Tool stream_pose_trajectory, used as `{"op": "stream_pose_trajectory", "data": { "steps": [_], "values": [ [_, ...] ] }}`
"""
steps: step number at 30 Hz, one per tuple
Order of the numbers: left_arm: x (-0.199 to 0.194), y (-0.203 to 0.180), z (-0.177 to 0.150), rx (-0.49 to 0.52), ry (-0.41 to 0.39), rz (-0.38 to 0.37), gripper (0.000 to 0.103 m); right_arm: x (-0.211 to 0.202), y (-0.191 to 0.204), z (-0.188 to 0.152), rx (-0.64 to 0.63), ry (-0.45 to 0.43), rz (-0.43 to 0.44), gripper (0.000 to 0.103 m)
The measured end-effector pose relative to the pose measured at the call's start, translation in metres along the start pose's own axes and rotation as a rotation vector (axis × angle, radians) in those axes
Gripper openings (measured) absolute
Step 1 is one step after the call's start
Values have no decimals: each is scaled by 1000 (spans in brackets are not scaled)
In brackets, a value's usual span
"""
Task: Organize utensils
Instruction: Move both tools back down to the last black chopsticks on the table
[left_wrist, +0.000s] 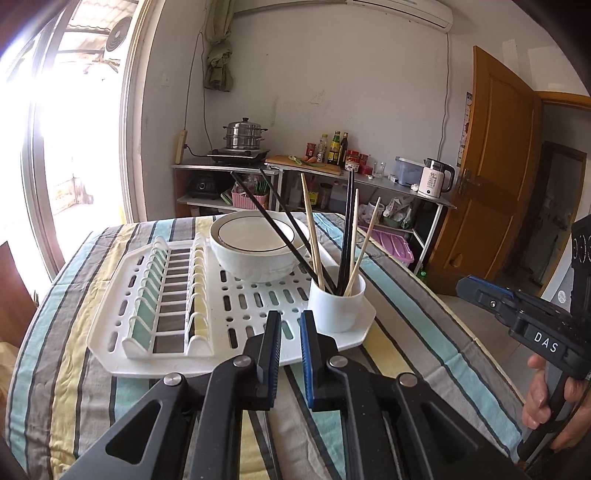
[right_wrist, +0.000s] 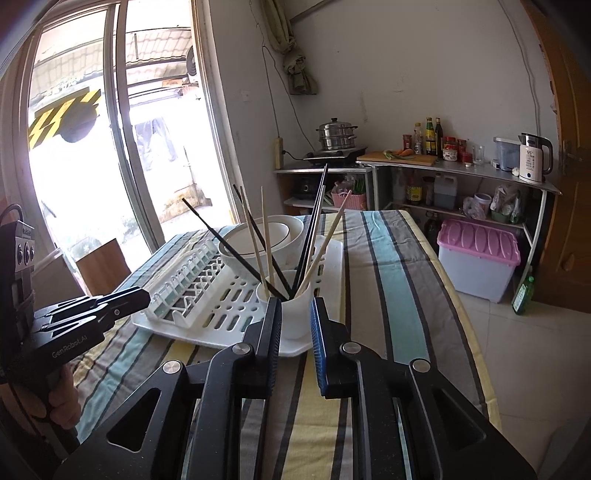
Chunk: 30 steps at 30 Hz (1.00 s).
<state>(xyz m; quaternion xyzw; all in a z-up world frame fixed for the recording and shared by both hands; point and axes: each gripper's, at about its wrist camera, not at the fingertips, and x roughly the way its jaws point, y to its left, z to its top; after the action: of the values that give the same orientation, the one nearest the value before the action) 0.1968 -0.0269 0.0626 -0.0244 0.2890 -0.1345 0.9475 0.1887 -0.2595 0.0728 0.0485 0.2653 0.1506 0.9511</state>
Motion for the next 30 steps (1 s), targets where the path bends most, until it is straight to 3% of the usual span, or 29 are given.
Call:
{"op": "stream_pose_trajectory", "data": {
  "steps": [12,30],
  "values": [
    [-36,7,-64,-24,60,54,10,-36,22,-43,-40,4,-3,21],
    [-30,8,-85,-25,125,65,10,-27,32,-69,-66,65,7,21]
  ]
}}
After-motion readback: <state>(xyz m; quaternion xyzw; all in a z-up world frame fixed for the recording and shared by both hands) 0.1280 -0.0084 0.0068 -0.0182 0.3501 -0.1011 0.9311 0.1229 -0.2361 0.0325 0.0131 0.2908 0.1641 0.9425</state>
